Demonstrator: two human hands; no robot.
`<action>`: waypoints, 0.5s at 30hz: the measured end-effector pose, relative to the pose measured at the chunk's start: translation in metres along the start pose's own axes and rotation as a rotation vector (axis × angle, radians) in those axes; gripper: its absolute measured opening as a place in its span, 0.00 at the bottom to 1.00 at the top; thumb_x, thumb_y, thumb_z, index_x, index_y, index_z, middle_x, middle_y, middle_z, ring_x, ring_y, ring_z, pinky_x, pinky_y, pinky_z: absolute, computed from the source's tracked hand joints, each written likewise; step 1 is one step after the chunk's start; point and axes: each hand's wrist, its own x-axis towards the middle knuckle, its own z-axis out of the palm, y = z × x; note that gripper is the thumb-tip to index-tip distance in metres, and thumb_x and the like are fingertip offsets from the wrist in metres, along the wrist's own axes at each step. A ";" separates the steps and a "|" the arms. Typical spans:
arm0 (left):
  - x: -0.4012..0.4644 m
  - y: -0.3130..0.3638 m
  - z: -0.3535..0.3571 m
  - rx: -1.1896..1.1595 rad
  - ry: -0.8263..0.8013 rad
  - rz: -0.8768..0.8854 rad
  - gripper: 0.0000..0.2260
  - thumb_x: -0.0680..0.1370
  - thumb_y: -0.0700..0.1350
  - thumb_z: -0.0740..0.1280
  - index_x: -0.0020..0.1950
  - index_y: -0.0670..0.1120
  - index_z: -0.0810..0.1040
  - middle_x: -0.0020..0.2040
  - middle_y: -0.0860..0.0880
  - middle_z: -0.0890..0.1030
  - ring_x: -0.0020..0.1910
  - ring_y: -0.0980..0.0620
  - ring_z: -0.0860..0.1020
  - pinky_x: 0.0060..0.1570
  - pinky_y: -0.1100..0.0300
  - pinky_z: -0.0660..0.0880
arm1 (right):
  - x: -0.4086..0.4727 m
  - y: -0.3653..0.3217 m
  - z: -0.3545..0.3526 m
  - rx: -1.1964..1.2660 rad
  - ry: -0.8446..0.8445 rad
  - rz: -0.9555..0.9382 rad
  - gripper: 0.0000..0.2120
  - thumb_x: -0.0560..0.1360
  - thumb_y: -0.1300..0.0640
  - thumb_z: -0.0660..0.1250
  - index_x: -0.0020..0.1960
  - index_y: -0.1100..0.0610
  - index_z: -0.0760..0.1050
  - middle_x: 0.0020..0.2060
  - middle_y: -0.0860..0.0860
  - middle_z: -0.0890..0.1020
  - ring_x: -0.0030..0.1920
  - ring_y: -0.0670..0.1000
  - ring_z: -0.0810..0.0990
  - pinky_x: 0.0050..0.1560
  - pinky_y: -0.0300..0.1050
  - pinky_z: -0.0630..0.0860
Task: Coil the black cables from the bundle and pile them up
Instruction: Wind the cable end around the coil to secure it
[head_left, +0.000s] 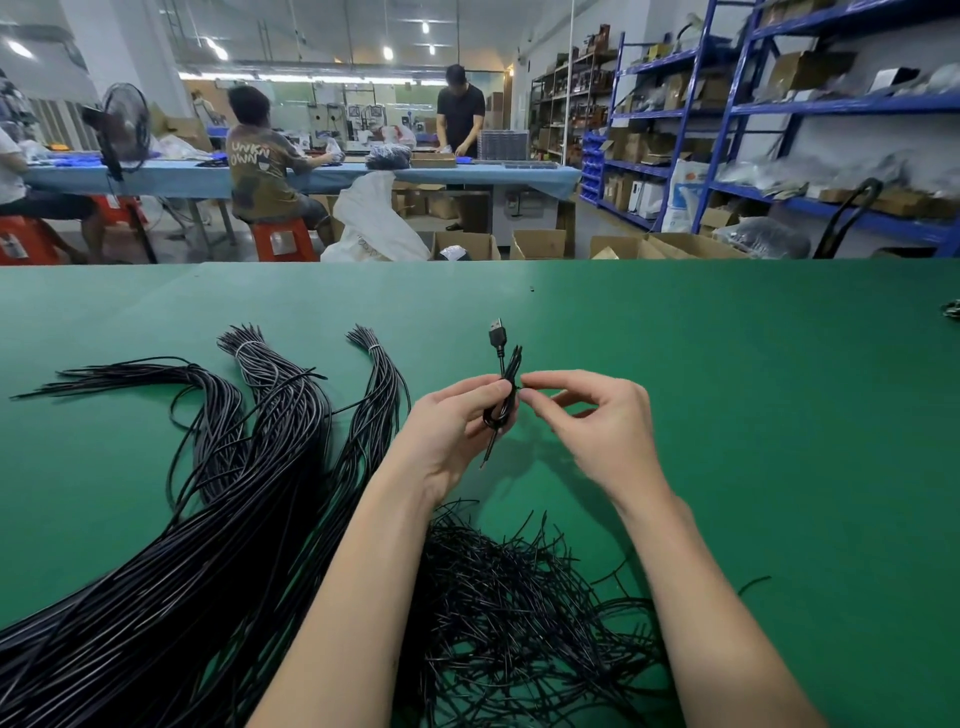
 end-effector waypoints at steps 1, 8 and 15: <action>0.000 -0.001 0.000 -0.004 -0.004 -0.010 0.08 0.74 0.34 0.72 0.53 0.37 0.80 0.41 0.41 0.85 0.37 0.49 0.83 0.38 0.62 0.80 | 0.000 0.001 0.000 -0.037 0.017 -0.024 0.06 0.72 0.53 0.79 0.47 0.44 0.87 0.41 0.34 0.86 0.39 0.43 0.84 0.34 0.31 0.75; 0.001 -0.001 -0.002 0.118 -0.014 0.011 0.07 0.75 0.40 0.73 0.52 0.44 0.83 0.40 0.48 0.85 0.41 0.53 0.82 0.43 0.59 0.75 | 0.000 -0.003 0.005 -0.087 0.074 -0.064 0.03 0.74 0.55 0.77 0.47 0.49 0.88 0.41 0.38 0.86 0.39 0.43 0.83 0.35 0.35 0.76; -0.002 -0.004 0.001 0.441 0.040 0.339 0.04 0.75 0.38 0.74 0.45 0.47 0.83 0.35 0.55 0.85 0.37 0.64 0.81 0.37 0.72 0.73 | 0.012 -0.018 -0.004 0.507 -0.228 0.686 0.03 0.74 0.62 0.76 0.41 0.59 0.86 0.37 0.53 0.87 0.29 0.42 0.78 0.32 0.33 0.77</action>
